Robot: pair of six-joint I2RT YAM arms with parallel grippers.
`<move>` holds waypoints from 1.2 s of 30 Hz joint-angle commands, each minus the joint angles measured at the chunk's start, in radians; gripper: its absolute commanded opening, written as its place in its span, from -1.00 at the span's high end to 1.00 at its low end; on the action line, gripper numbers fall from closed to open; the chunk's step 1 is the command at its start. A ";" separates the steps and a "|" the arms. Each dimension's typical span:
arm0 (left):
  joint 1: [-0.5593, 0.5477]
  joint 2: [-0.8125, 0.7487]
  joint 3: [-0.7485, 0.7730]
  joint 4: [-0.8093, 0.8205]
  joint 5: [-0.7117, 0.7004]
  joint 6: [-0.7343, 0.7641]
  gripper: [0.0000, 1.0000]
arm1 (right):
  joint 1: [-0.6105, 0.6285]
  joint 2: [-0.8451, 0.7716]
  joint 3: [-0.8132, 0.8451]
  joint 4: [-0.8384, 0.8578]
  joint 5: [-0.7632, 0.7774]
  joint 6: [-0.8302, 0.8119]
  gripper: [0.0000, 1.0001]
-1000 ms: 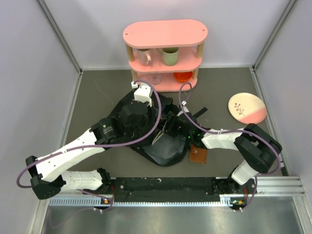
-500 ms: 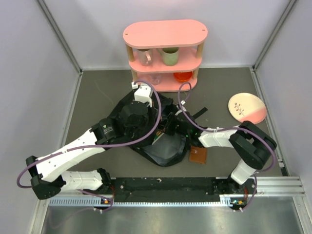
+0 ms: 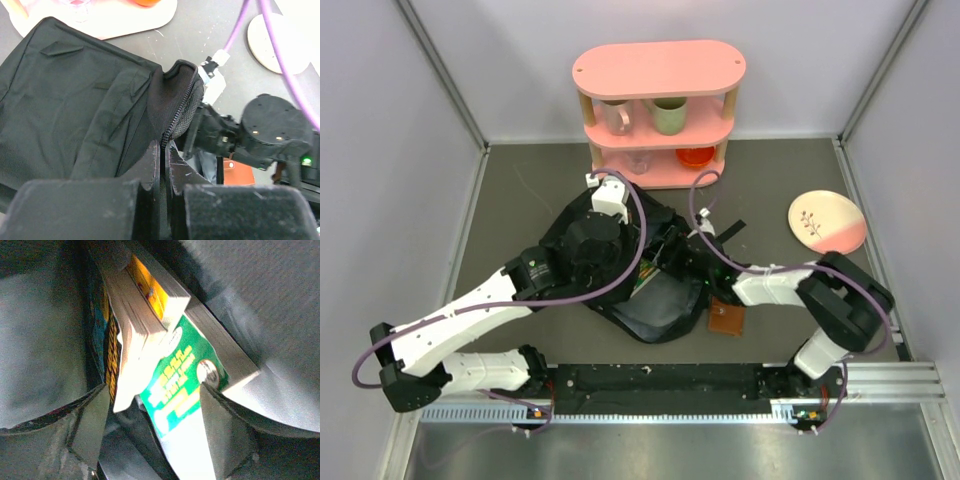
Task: Pack the student bag
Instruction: Place the book in the student bag.
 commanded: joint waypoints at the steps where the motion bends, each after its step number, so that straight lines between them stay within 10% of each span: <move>1: 0.000 -0.029 -0.016 0.070 0.000 -0.020 1.00 | -0.014 -0.167 -0.059 -0.041 0.047 -0.108 -0.52; 17: 0.000 -0.042 -0.097 0.068 0.075 -0.057 1.00 | -0.047 -0.880 -0.157 -0.659 0.311 -0.277 -0.66; 26: -0.009 -0.010 -0.132 0.028 0.269 -0.045 -0.47 | -0.334 -0.941 -0.163 -0.765 0.062 -0.358 -0.72; 36: -0.018 -0.223 -0.166 -0.121 0.165 -0.095 -0.93 | -0.483 -0.783 -0.097 -0.747 -0.177 -0.426 -0.76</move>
